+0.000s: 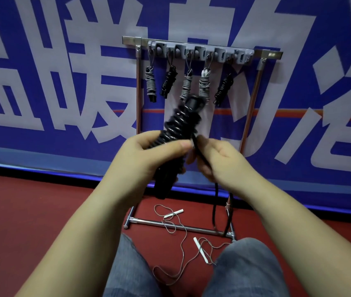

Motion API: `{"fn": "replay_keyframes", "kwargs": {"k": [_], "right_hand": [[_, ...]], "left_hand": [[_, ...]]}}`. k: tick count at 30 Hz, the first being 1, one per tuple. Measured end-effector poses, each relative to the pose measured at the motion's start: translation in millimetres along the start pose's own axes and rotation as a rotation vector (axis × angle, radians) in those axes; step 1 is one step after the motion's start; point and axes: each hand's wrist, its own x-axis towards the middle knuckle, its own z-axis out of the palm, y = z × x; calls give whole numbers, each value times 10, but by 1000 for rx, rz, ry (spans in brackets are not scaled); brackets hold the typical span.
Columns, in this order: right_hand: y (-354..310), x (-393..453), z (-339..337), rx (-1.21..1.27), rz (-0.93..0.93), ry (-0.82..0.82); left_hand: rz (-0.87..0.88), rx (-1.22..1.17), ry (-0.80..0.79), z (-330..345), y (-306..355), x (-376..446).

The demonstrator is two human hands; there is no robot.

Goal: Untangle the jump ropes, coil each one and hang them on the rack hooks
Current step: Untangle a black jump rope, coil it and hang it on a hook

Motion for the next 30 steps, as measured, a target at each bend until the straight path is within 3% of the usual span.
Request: {"fn": "replay_keyframes", "kwargs": {"k": [3, 10, 16, 20, 27, 30], "right_hand": [[46, -57, 56, -176, -6, -53], [150, -48, 12, -379, 107, -32], [104, -93, 76, -528, 68, -102], [64, -128, 110, -615, 37, -137], [-3, -165, 138, -696, -3, -173], [-72, -163, 93, -768, -44, -168]], "left_hand": [[-27, -83, 62, -65, -4, 57], [-70, -75, -150, -94, -21, 51], [-92, 38, 162, -122, -164, 138], [-19, 263, 300, -116, -190, 117], [91, 571, 328, -147, -306, 135], [78, 731, 258, -136, -355, 144]]}}
